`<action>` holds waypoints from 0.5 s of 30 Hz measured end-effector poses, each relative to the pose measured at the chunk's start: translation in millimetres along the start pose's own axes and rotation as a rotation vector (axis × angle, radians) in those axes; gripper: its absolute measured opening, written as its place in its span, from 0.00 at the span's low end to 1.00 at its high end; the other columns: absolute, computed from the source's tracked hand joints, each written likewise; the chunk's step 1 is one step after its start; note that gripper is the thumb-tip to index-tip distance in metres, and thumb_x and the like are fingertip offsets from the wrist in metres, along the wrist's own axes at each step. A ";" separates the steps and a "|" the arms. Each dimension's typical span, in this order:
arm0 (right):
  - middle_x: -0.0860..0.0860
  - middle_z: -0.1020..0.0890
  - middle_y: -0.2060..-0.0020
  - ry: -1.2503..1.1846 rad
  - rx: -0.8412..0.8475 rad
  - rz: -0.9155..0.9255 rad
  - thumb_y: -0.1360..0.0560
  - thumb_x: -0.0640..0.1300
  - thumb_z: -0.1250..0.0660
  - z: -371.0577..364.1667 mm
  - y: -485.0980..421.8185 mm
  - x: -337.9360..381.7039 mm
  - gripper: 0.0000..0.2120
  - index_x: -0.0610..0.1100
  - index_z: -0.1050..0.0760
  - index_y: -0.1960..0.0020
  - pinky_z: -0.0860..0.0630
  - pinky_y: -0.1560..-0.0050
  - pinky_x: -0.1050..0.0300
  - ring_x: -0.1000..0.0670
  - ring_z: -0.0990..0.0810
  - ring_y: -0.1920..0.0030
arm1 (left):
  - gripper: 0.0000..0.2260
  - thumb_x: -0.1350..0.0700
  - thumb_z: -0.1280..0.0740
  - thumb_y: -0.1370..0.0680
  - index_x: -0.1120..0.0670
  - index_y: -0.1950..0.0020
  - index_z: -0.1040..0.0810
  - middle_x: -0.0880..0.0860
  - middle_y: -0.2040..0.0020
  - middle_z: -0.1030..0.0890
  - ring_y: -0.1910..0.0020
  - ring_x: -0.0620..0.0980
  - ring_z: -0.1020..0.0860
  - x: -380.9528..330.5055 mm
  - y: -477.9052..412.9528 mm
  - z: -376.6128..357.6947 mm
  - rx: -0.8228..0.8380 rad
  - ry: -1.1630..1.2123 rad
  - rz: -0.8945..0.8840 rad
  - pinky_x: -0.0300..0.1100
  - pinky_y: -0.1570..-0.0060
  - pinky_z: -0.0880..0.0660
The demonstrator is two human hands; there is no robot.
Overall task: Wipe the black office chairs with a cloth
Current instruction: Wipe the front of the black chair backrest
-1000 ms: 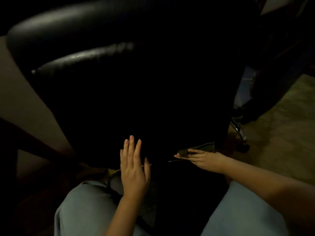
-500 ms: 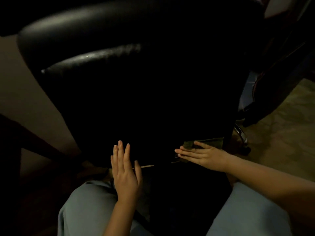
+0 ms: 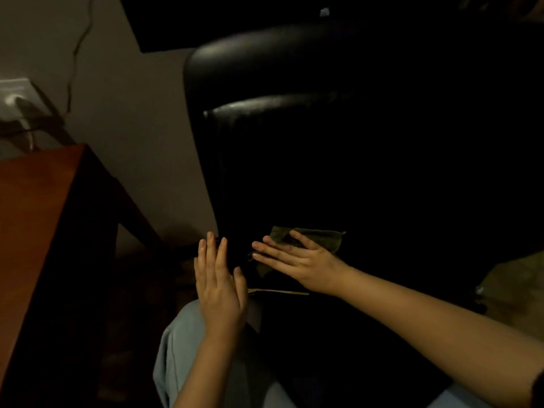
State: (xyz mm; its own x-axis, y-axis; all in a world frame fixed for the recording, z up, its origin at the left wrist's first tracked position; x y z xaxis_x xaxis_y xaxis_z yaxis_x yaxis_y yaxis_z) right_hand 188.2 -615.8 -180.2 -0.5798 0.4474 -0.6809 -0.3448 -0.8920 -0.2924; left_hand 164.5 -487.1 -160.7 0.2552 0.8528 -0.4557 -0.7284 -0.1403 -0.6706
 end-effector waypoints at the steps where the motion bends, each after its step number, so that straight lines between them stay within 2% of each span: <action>1: 0.49 0.48 0.22 0.001 -0.002 -0.007 0.21 0.39 0.47 2.7 -11.7 -2.2 0.29 0.45 0.50 0.21 0.58 0.25 0.46 0.50 0.50 0.22 | 0.22 0.56 0.45 0.19 0.60 0.26 0.38 0.58 0.24 0.41 0.23 0.54 0.46 3.8 -2.2 3.6 -0.009 -0.004 0.010 0.54 0.26 0.44; 8: 0.48 0.44 0.22 -0.063 -0.053 -0.180 0.22 0.46 0.42 28.5 -71.6 -36.9 0.30 0.46 0.45 0.22 0.59 0.25 0.45 0.48 0.47 0.22 | 0.22 0.56 0.45 0.20 0.61 0.26 0.38 0.58 0.24 0.40 0.23 0.53 0.46 9.6 -16.9 14.5 -0.035 -0.023 0.008 0.57 0.27 0.42; 15: 0.48 0.40 0.23 -0.057 -0.151 -0.524 0.25 0.48 0.40 62.0 -71.6 -129.6 0.30 0.49 0.40 0.23 0.51 0.26 0.43 0.48 0.43 0.23 | 0.22 0.56 0.45 0.19 0.61 0.26 0.37 0.58 0.24 0.39 0.23 0.55 0.44 -34.5 -48.0 8.3 -0.042 -0.006 -0.095 0.54 0.26 0.44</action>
State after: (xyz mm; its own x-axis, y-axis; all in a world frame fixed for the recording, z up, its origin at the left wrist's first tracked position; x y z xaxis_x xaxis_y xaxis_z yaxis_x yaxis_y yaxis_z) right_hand 242.3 -605.8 -29.4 -0.3996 0.8332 -0.3823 -0.4906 -0.5467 -0.6786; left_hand 185.4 -505.6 -107.9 0.3174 0.8664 -0.3854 -0.6736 -0.0800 -0.7347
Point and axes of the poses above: each hand's wrist, its own y-axis away from the middle knuckle, its own z-axis out of the back of the hand, x = y × z, the point moved 10 cm from there along -y, towards the middle knuckle
